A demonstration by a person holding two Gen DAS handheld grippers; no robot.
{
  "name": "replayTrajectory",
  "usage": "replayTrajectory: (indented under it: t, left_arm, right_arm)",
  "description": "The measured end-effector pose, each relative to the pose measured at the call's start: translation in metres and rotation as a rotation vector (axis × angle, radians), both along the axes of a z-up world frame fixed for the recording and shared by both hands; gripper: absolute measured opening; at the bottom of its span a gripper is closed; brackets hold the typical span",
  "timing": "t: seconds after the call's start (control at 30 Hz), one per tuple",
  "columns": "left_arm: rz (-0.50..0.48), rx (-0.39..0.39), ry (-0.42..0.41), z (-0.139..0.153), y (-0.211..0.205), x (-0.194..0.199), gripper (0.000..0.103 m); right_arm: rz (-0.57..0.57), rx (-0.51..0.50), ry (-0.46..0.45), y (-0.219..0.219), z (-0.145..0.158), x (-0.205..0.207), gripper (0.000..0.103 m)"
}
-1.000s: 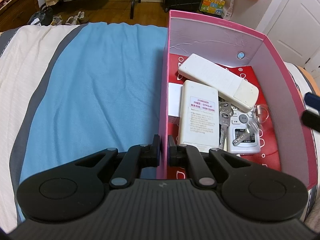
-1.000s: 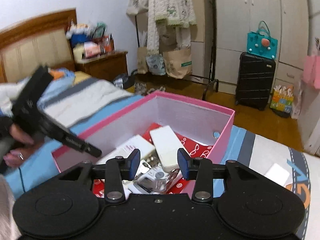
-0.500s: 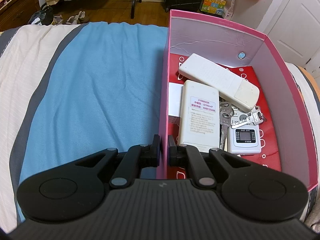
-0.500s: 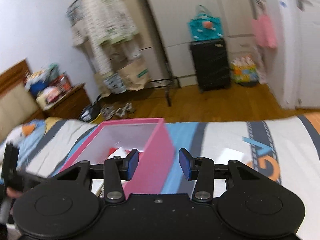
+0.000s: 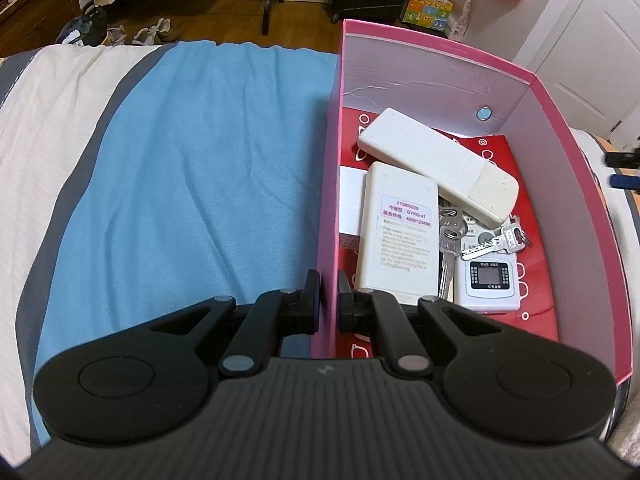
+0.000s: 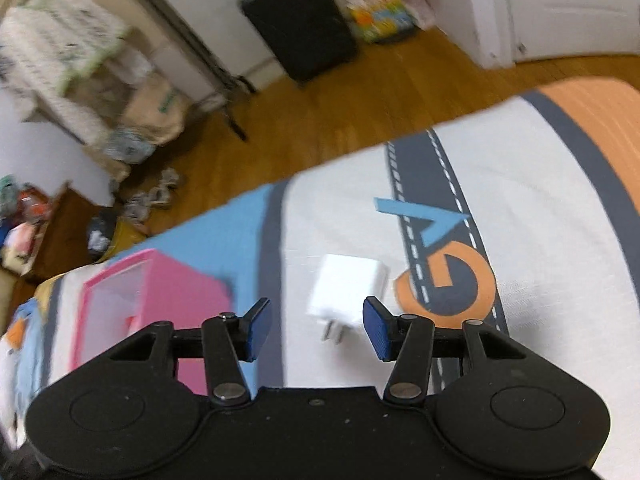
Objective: Organize rigid objects
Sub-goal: 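Move the right tool to the large white charger on the bed, then grasp the large white charger with the right tool and lift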
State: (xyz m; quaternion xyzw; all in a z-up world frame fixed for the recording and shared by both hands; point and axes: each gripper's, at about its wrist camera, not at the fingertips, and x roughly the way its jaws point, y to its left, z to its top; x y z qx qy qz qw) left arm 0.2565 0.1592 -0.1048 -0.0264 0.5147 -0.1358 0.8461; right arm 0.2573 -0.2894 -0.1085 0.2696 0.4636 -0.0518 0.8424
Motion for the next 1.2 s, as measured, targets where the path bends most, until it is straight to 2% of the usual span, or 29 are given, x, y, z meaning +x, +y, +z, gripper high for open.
replayTrajectory:
  t: [0.07,0.2,0.37,0.5,0.63,0.77,0.87,1.0,1.2]
  left_arm:
    - [-0.003,0.002,-0.001,0.0,0.0,0.0,0.006]
    - [-0.007,0.002,-0.001,0.0,-0.001,0.0,0.006]
    - [-0.014,0.004,-0.009,0.001,-0.001,-0.001,0.006]
    - [-0.017,0.003,-0.011,0.001,-0.001,-0.001,0.006]
    - [-0.018,0.001,-0.011,0.001,-0.001,-0.001,0.006]
    - [-0.017,0.002,-0.01,0.002,-0.001,-0.001,0.006]
    - [-0.018,0.003,-0.012,0.002,-0.001,-0.001,0.006]
    - [-0.018,0.003,-0.013,0.002,-0.001,0.0,0.006]
    - [-0.015,0.003,-0.02,0.003,-0.001,-0.001,0.006]
  right_arm:
    - [-0.014,0.012,0.007,0.0,-0.017,0.007,0.055]
    - [-0.024,-0.025,0.038,0.006,-0.043,0.019,0.059]
    - [-0.008,-0.028,-0.011,0.003,-0.059,0.023,0.066]
    - [0.049,-0.096,-0.032,0.012,-0.061,0.029,0.066]
    - [0.128,-0.208,-0.046,0.027,-0.062,0.03,0.066]
    - [0.155,-0.275,-0.052,0.035,-0.061,0.028,0.064]
    - [0.185,-0.286,0.022,0.038,-0.054,0.028,0.063]
    - [0.223,-0.205,0.12,0.039,-0.046,0.018,0.064]
    - [0.22,-0.233,0.115,0.045,-0.048,0.011,0.067]
